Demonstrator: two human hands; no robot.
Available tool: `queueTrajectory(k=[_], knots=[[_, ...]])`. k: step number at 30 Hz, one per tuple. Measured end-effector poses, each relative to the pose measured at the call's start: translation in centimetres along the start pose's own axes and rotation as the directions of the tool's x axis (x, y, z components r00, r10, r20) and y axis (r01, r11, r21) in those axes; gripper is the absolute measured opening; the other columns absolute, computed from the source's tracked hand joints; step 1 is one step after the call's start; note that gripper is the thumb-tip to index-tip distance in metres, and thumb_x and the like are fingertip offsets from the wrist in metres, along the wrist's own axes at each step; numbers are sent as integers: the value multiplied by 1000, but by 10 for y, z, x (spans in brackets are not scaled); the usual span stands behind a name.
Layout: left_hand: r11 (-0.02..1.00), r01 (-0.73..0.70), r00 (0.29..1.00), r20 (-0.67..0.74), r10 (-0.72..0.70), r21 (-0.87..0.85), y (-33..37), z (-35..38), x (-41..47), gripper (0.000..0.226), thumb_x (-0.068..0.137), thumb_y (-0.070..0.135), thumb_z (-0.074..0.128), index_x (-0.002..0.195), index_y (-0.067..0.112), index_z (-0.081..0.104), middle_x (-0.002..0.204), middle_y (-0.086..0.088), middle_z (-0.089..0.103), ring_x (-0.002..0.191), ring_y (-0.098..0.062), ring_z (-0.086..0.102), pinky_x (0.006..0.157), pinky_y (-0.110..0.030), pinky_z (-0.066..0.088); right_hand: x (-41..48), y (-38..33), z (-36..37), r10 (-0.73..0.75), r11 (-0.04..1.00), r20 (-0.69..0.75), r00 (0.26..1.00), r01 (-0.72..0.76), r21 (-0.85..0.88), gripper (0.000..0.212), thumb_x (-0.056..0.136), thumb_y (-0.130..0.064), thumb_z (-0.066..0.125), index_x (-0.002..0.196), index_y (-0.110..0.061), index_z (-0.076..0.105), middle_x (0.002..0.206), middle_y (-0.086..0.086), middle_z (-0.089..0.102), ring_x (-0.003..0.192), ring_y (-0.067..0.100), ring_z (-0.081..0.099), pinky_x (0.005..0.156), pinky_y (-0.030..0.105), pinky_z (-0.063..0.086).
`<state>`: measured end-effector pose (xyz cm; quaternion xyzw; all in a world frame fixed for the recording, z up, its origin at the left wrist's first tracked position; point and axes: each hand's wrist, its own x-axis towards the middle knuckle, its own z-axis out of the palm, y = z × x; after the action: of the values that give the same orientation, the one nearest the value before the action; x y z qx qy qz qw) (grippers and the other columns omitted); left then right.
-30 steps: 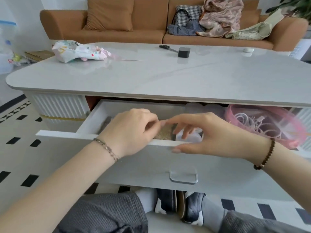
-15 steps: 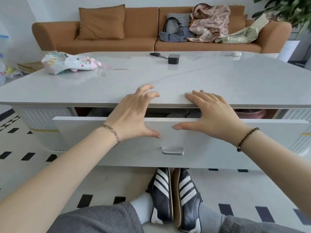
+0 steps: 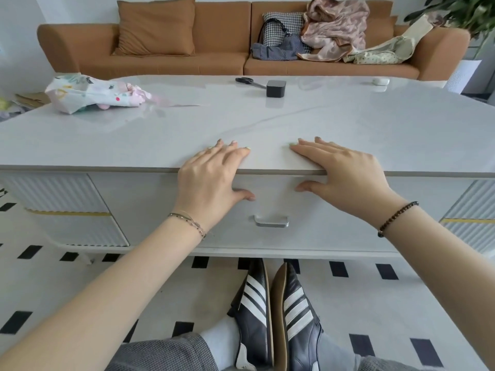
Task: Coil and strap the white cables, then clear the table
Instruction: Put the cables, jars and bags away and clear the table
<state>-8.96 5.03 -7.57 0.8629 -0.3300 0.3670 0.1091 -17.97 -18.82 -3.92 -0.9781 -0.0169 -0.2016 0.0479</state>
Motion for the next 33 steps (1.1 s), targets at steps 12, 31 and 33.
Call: queueTrajectory(k=[12, 31, 33], knots=[[999, -38, 994, 101, 35, 28, -1, -9, 0, 77, 70, 52, 82, 137, 21, 57, 141, -4, 59, 132, -26, 54, 107, -38, 43, -1, -3, -8, 15, 999, 70, 997, -12, -30, 70, 87, -60, 62, 148, -50, 30, 155, -29, 28, 147, 5, 26, 110, 28, 31], [985, 143, 941, 297, -164, 93, -11, -9, 112, 21, 93, 28, 47, 101, 29, 66, 106, 3, 69, 99, -27, 63, 74, -30, 35, 102, 19, -15, 145, 919, -9, 989, -132, 373, 31, 95, -34, 57, 124, -23, 60, 123, -4, 58, 113, 21, 57, 91, 33, 45], [990, 78, 949, 295, -110, 117, -22, 14, 140, 21, 94, 30, 45, 105, 29, 63, 107, 3, 68, 99, -26, 63, 73, -31, 35, 132, 31, -2, -5, 978, -107, 994, 27, 207, 29, 94, -27, 57, 122, -22, 60, 122, -1, 59, 111, 24, 56, 94, 41, 47]])
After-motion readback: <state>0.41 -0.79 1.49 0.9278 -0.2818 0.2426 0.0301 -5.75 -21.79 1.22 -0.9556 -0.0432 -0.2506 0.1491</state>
